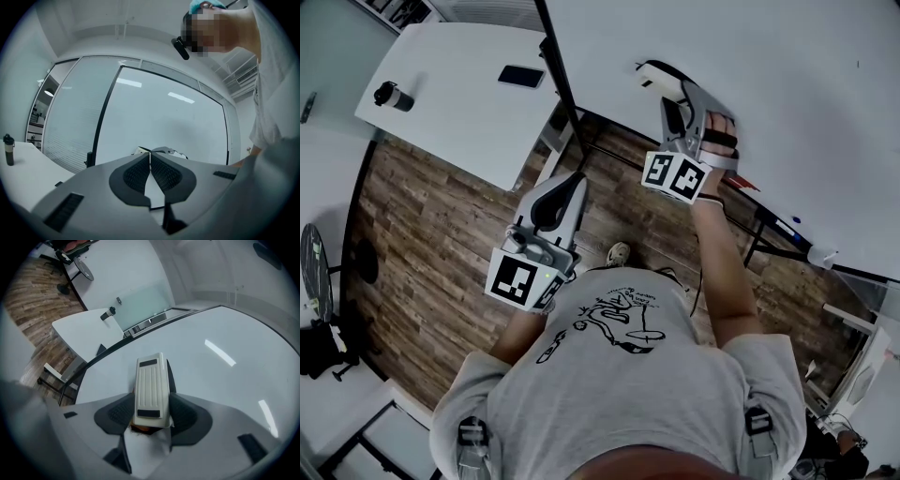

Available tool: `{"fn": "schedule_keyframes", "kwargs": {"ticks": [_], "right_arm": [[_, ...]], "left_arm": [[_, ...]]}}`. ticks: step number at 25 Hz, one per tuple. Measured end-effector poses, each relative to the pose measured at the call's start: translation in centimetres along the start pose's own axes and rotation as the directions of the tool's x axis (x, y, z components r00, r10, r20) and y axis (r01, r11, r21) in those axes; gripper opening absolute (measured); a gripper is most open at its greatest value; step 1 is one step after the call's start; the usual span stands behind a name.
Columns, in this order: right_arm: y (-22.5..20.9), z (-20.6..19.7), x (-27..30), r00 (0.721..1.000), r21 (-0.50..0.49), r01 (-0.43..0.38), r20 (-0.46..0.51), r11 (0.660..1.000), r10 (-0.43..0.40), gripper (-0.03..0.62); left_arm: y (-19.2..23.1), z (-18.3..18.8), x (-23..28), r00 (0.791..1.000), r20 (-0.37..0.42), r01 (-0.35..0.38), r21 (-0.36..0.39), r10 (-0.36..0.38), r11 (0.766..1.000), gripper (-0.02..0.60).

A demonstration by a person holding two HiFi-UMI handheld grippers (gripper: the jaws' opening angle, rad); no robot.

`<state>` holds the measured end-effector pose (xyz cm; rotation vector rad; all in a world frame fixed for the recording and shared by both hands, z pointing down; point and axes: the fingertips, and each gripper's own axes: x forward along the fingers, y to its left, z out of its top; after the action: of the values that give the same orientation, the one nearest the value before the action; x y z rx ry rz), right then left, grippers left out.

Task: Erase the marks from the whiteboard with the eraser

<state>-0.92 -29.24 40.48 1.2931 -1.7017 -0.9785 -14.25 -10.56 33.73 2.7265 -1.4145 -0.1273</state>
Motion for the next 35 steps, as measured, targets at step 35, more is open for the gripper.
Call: {"fn": "schedule_keyframes", "kwargs": {"ticks": [35], "right_arm": [[-7.7, 4.0, -1.1, 0.991, 0.173, 0.098, 0.068, 0.980, -0.111, 0.239]], "left_arm": [[2.1, -0.2, -0.4, 0.999, 0.015, -0.045, -0.021, 0.045, 0.999, 0.026]]}}
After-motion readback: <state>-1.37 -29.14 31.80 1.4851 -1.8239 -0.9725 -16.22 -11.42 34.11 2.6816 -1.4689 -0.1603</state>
